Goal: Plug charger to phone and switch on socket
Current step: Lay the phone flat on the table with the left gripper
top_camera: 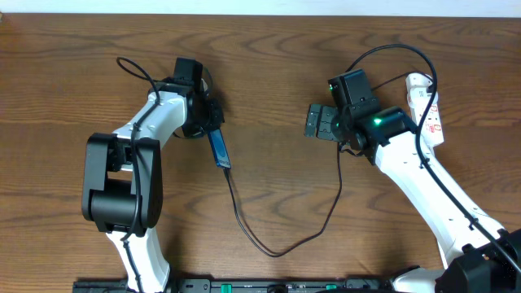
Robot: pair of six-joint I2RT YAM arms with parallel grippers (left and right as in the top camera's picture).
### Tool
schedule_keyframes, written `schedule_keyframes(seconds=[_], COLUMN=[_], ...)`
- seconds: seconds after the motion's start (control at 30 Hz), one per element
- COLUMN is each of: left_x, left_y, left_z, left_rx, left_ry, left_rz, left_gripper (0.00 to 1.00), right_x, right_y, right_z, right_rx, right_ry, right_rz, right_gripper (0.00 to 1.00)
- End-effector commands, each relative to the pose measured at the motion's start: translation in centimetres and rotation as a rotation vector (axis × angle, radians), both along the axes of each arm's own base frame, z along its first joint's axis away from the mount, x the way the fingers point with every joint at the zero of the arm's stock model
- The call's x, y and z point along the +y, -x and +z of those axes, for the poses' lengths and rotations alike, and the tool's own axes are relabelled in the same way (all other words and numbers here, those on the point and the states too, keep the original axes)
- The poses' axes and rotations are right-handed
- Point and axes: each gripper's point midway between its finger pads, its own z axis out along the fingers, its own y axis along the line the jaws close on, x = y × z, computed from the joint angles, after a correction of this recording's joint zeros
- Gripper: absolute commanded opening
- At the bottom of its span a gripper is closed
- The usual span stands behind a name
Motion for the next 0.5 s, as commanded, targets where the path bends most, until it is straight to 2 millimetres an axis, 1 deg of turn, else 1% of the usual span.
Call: schedule_keyframes(seconds=[0.0,0.4,0.47], left_x=[0.53,0.84,0.93], left_y=[0.64,0.89,1.12], left_z=[-1.18,-1.49,-1.79], left_rx=[0.016,0.022,0.026], left_ry=[-0.031,-0.048,-0.052], left_rz=[0.008,0.011,0.012], left_gripper=[0.08,0.08,0.08], right_x=[0.02,0.05,0.05], right_y=[0.08,-0.01,-0.01], right_z=[0.18,0.23,0.23], right_rx=[-0.015,-0.019,-0.019], right_ry=[0.015,0.013,0.013], right_rz=[0.012,0.012,0.012], right_gripper=[0.99,0.99,0.99])
